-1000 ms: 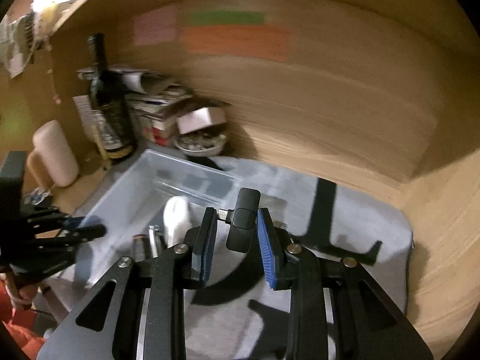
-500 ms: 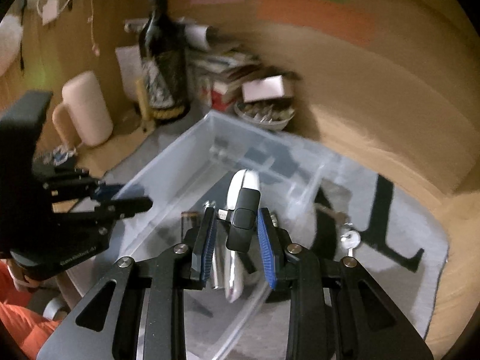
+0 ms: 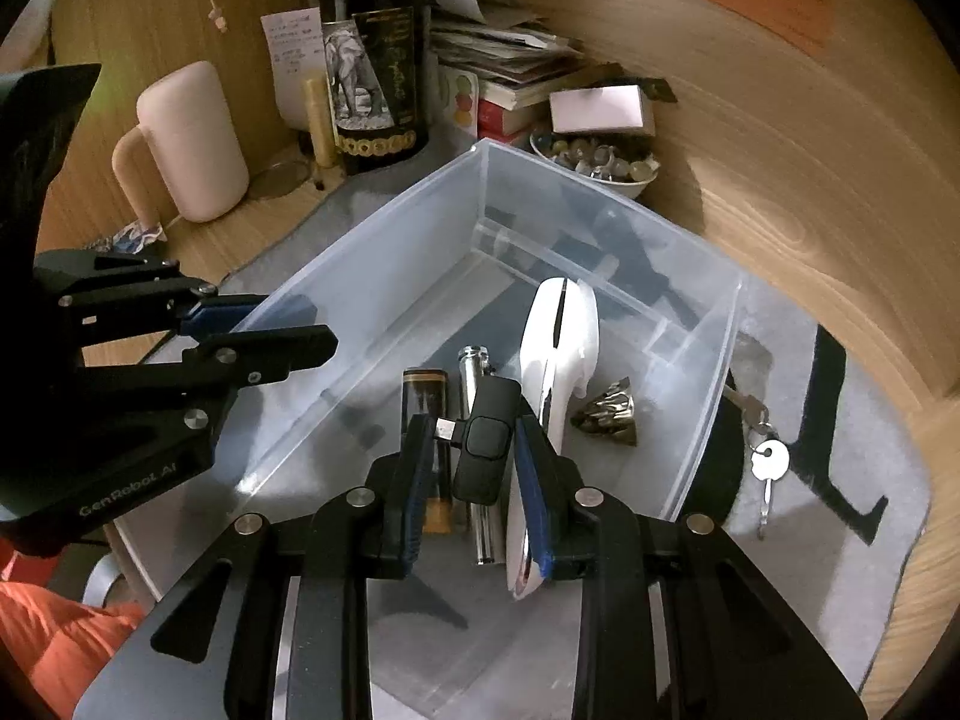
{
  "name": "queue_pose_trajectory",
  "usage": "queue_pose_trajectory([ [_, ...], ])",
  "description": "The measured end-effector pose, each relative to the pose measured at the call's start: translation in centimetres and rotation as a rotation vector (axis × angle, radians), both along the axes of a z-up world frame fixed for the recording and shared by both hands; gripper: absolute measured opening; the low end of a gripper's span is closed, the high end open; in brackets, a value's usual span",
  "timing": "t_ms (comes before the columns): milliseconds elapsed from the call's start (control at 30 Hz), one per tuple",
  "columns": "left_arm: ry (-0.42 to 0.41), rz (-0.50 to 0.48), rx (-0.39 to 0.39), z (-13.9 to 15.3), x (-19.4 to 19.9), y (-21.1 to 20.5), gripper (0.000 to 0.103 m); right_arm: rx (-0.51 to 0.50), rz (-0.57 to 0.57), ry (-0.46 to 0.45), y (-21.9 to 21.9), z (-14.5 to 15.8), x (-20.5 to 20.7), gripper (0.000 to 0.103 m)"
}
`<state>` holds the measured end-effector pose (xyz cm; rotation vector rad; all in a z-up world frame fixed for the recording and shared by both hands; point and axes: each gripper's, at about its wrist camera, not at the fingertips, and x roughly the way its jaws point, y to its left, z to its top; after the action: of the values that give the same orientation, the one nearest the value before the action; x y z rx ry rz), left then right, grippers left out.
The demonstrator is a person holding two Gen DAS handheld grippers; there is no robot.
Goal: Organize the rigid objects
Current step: 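Move the right gripper back over the mat toward the keys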
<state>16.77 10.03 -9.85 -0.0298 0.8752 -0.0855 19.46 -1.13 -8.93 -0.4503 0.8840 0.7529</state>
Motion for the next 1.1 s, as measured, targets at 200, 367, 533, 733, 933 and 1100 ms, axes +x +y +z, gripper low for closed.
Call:
queue_pose_trajectory([
  [200,0.001,0.0,0.0,0.0,0.0,0.0,0.013,0.048,-0.032,-0.033,-0.9,1.5,0.2,0.043],
  [367,0.0,0.0,0.001,0.0,0.0,0.0,0.013,0.098,-0.104,-0.079,-3.0,3.7,1.1,0.048],
  [533,0.001,0.001,0.002,0.0,0.0,0.1,0.013,0.129,-0.197,-0.095,-5.4,5.0,3.0,0.048],
  [733,0.001,0.001,0.002,0.0,0.0,0.1,0.013,0.115,-0.316,-0.105,-8.4,4.6,5.6,0.048],
  [933,0.001,0.001,0.003,0.0,0.0,0.1,0.013,0.06,-0.403,-0.023,-10.5,1.2,8.7,0.048],
  [1100,0.002,0.002,0.001,0.0,0.0,0.1,0.013,0.008,-0.436,0.057,-11.6,-1.9,10.7,0.048],
])
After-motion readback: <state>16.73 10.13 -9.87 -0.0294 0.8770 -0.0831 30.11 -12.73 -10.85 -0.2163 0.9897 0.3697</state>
